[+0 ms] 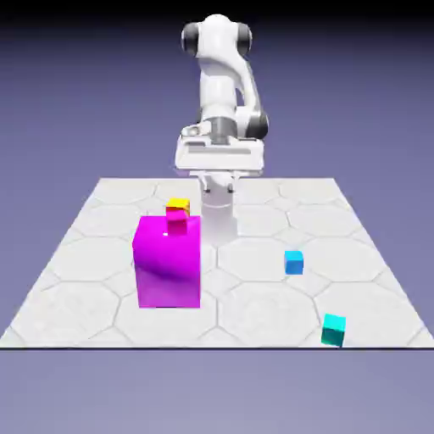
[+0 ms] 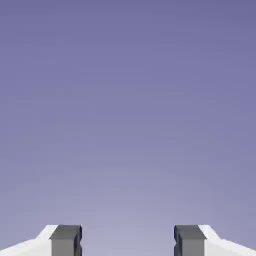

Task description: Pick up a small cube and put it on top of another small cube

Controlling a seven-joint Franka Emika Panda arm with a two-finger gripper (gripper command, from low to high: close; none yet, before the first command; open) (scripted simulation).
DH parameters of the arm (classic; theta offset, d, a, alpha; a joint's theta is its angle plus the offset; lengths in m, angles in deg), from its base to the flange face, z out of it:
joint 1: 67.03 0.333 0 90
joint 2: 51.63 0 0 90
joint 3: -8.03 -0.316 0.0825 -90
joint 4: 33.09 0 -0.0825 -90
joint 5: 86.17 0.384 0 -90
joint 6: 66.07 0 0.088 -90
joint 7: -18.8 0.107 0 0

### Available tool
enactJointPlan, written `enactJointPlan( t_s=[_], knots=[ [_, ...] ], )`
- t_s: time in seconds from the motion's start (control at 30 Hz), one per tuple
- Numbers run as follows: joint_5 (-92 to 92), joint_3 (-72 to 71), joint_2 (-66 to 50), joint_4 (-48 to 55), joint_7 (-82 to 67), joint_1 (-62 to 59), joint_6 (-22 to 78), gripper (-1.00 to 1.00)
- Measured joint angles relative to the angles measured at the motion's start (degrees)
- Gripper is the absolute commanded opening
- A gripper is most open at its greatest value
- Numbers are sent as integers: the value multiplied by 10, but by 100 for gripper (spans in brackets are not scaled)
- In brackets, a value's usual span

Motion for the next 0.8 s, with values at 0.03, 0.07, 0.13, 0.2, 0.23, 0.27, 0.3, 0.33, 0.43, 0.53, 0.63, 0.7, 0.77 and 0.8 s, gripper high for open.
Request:
enactJointPlan(
  t_s=[0.03, 0.07, 0.13, 0.2, 0.23, 0.27, 0.3, 0.33, 0.43, 0.53, 0.63, 0.7, 0.77, 0.8],
  knots=[
    [25, -18, 8, 9, -9, -11, -4, 0],
    [50, -36, 17, 19, -18, -22, -9, 0],
    [100, -73, 34, 37, -35, -45, -18, 0],
    [150, -109, 50, 56, -53, -67, -27, 0],
    [174, -127, 59, 66, -62, -79, -31, 0],
    [199, -145, 67, 75, -71, -90, -36, 0],
    [224, -163, 76, 84, -80, -101, -40, 0],
    [249, -182, 84, 94, -89, -112, -45, 0],
    [324, -236, 109, 122, -115, -146, -58, 0],
    [399, -290, 135, 150, -142, -180, -72, 0],
    [473, -345, 160, 178, -168, -214, -85, 0],
    [523, -381, 177, 197, -186, -236, -94, 0],
    [573, -418, 194, 215, -204, -259, -103, 0],
    [598, -436, 202, 225, -212, -270, -108, 0]
  ],
)
